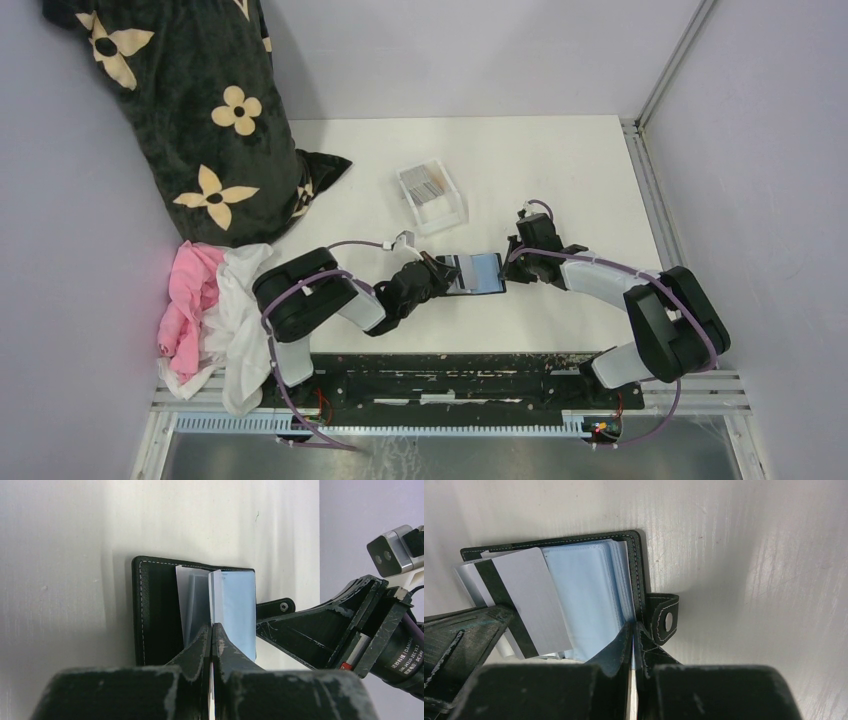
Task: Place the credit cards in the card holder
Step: Insert the credit card into the card holder.
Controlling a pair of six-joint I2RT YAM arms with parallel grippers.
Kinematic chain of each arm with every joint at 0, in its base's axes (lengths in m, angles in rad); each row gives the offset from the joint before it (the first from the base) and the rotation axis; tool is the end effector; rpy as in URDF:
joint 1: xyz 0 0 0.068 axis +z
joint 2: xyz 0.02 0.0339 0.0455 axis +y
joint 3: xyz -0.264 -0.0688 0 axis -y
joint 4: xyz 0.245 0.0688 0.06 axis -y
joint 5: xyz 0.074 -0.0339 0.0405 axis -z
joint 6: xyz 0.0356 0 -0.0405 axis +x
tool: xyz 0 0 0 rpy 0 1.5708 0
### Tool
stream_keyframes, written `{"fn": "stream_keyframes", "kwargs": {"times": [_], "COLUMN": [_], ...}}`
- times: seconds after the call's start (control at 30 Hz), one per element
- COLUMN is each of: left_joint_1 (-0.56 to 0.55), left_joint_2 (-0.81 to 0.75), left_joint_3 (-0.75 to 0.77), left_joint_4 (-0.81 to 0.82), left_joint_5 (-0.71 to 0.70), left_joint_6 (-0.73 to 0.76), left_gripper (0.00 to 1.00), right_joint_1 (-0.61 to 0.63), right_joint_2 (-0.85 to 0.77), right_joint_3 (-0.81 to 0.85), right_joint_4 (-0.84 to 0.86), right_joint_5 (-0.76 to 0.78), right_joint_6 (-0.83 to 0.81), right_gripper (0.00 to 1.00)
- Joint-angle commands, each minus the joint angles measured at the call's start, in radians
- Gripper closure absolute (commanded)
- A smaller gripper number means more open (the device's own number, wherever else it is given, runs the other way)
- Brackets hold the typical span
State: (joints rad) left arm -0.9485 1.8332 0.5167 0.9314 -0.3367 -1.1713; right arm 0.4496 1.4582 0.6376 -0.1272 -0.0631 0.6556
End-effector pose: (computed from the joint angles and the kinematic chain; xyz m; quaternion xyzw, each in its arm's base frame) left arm 0.1890 -0.2433 0.1060 -0.1839 0.8022 -0.4125 0.3905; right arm 0.2378 0.1173 0.1486 0.0882 0.9474 0.1864 0.2450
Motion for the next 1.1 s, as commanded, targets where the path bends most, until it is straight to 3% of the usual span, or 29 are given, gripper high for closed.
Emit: {"fn": "stream_keyframes", "kwargs": {"times": [0.0, 1.07], "left_joint_1": [0.001, -0.023], "left_joint_2": [0.03, 0.091], "left_joint_3": [-0.018, -0.039], "left_joint_4": [0.012, 0.05], "left_joint_5": [-0.039, 0.038], "left_joint_6": [-0.046, -0.044], "left_gripper": [0.97, 0.97], "right_joint_1": [-0.003, -0.002], "right_joint_2": [0.039, 0.079], "right_joint_3": [0.009, 0.017], "right_joint_4": [0.033, 0.041], "right_joint_5": [0.032, 0.047], "right_joint_6": [-0.003, -0.001], "right_gripper": [0.94, 0.93]}}
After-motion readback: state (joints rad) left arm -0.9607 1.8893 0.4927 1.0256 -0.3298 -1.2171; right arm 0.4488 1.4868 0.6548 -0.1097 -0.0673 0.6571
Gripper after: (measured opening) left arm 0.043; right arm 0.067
